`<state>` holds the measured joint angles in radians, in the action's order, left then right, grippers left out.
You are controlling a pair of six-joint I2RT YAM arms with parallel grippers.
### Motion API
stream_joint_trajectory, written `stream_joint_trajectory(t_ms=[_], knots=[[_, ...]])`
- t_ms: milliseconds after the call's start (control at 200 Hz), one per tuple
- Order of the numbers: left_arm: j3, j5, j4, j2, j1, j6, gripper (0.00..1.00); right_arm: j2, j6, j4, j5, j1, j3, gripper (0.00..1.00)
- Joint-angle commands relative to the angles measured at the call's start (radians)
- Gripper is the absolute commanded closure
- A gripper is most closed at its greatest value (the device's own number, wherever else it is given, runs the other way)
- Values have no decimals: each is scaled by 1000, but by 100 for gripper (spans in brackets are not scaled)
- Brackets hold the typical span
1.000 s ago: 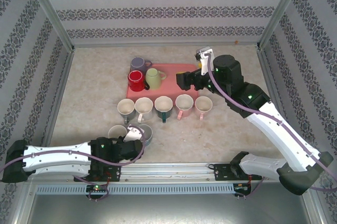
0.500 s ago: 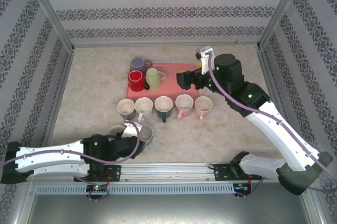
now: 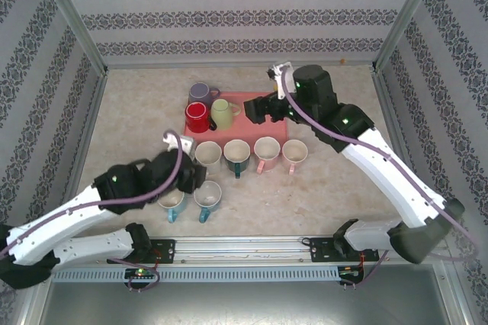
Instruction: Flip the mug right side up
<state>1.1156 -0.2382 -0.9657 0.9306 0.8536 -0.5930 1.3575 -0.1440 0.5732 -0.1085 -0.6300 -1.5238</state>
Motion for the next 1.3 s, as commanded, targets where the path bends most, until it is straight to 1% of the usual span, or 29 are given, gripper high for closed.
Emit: stream_joint_trajectory(t_ms=[0, 60, 125, 195, 340, 415, 500, 555, 614, 679, 784, 934, 1064, 1294], knots=[[130, 200, -125, 49, -175, 41, 43, 85, 102, 24, -65, 11, -86, 2], [198, 224, -168, 81, -244, 19, 42, 161, 134, 63, -92, 14, -158, 3], [250, 245, -218, 112, -300, -19, 41, 253, 192, 123, -107, 12, -251, 5], [277, 281, -237, 125, -329, -53, 41, 331, 264, 138, -109, 6, -301, 5], [301, 353, -239, 135, -342, -85, 40, 490, 446, 186, -114, 6, -429, 5], [331, 381, -265, 154, -341, -77, 41, 574, 569, 220, -108, -8, -494, 5], [381, 393, -320, 178, -342, -48, 41, 660, 680, 259, -132, -6, -565, 5], [409, 412, -344, 191, -343, -16, 41, 697, 801, 268, -150, -4, -572, 6], [440, 428, -376, 209, -344, 10, 42, 718, 941, 243, -164, -2, -539, 4], [470, 433, -414, 232, -345, 30, 42, 756, 1032, 227, -166, 2, -545, 3], [486, 448, -439, 248, -346, 54, 42, 839, 1077, 259, -196, 21, -644, 3], [500, 449, -465, 260, -350, 91, 42, 965, 1075, 328, -244, 29, -815, 2], [496, 453, -480, 261, -366, 118, 42, 1029, 1058, 325, -246, 30, -872, 2], [486, 455, -476, 251, -406, 160, 42, 1105, 1012, 298, -224, 45, -914, 2]])
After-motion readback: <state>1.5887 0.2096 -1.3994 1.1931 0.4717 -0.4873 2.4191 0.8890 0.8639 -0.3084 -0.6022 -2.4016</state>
